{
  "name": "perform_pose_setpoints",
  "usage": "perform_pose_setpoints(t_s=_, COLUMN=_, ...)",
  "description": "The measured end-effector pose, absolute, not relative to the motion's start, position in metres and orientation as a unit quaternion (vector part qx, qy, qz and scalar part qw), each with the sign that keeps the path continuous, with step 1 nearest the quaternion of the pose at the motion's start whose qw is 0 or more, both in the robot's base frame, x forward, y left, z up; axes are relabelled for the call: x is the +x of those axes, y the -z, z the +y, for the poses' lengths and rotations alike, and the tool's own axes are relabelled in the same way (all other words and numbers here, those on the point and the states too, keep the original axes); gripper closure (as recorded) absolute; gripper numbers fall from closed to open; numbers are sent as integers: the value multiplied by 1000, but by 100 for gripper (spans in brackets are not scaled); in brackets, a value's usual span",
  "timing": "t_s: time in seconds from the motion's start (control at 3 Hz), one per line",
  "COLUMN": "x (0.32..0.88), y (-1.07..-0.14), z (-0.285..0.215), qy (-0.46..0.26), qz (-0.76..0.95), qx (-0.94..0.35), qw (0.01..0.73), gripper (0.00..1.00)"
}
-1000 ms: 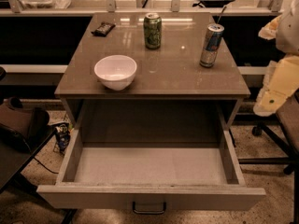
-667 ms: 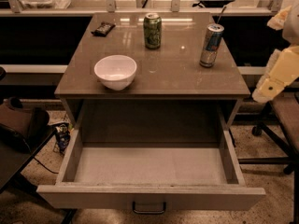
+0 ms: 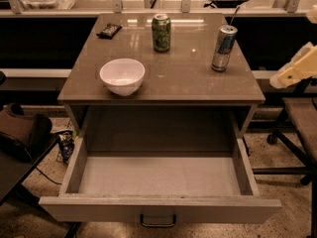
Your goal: Place redbull can into top drawer
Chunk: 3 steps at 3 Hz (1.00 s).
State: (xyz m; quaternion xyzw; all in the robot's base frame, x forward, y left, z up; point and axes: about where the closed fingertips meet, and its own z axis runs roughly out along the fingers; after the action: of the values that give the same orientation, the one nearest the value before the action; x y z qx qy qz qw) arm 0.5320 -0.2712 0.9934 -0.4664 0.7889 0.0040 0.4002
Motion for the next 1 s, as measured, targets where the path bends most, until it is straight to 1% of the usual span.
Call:
perform_pose_setpoints(t_s=0.33, x=558, y=-991, z=-284, qy=-37, qz=776, qx=-424, qw=465, gripper=0)
perform_pose_setpoints(t_s=1.0, x=555, y=-992, z=-279, qy=-35, qz=776, qx=-430, qw=460, gripper=0)
